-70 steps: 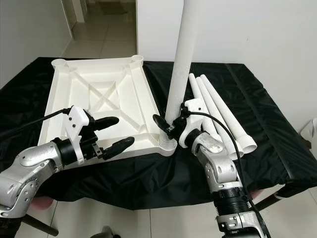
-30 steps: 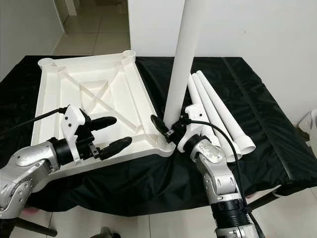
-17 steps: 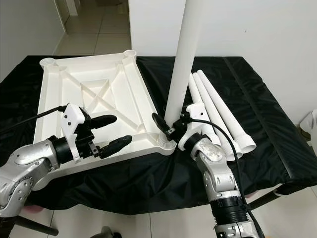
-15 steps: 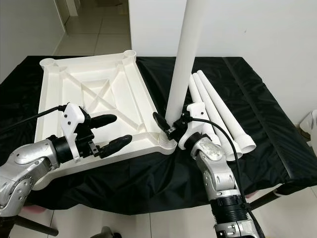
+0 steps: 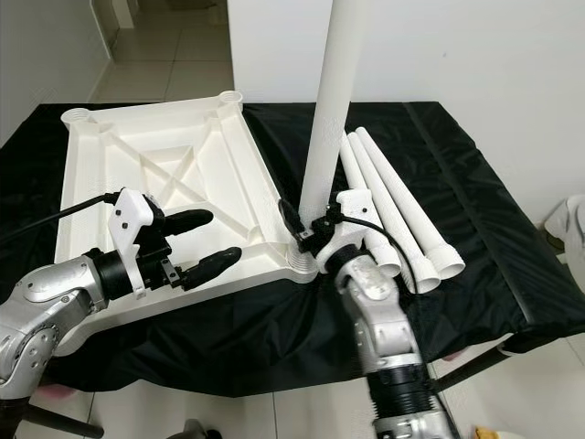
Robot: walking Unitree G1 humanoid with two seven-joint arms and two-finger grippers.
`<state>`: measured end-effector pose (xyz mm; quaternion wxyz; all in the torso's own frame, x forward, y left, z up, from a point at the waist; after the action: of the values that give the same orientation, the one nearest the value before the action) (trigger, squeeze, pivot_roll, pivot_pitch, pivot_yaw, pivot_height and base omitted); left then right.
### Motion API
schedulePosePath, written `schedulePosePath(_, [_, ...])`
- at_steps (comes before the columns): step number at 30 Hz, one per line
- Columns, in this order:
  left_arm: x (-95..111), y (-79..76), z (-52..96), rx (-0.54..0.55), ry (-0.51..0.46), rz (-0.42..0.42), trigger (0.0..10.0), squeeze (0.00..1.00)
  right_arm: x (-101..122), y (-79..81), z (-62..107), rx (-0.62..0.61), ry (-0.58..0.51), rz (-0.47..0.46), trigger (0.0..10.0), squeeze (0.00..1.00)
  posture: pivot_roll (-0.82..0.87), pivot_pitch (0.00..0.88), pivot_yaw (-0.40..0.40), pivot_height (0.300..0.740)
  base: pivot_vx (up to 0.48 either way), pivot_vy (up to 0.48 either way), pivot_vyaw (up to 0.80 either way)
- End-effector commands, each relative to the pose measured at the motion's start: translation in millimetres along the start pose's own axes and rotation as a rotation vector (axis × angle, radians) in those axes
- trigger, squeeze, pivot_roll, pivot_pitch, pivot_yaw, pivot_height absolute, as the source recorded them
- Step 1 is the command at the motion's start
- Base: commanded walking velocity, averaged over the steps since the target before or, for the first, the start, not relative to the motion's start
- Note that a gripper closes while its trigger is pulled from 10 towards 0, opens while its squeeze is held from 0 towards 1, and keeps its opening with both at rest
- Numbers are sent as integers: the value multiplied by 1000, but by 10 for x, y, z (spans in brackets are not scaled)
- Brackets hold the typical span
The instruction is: Building children table
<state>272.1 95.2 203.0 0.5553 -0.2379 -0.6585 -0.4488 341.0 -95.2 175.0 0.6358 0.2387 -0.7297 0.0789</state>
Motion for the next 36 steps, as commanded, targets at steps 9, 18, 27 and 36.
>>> schedulePosePath(9, [37, -4, 8, -13, -6, -11, 10000, 0, -331, -91, 8, -260, 66, 18, 10000, 0, 11, 73, 14, 740, 0, 0, 0])
schedulePosePath(18, [42, -5, -8, -9, -12, -11, 10000, 0, -361, 35, -38, -315, 36, 58, 10000, 0, 12, 71, 7, 740, 0, 0, 0])
schedulePosePath(27, [31, -15, 1, -4, -11, -7, 10000, 0, -361, -12, -43, -361, 31, 28, 10000, 0, 14, 64, 1, 740, 0, 0, 0])
schedulePosePath(36, [30, -30, -15, -12, -15, -7, 10000, 0, -413, -269, 32, -552, 52, -26, 10000, 0, 12, 49, -5, 740, 0, 0, 0])
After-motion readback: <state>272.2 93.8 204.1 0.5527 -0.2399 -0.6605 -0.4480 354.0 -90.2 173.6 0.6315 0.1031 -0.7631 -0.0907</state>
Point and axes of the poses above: a point about 5 cm out from each wrist's last joint towards the gripper, its own z axis pointing back from the gripper into the wrist, its own x axis along the axis of the wrist's last joint, y = z × x, the point moved 4 cm from there along -z, pointing out of the wrist towards the gripper, and after that the axes turned 12 degrees about -z, right-handed, at the moved point
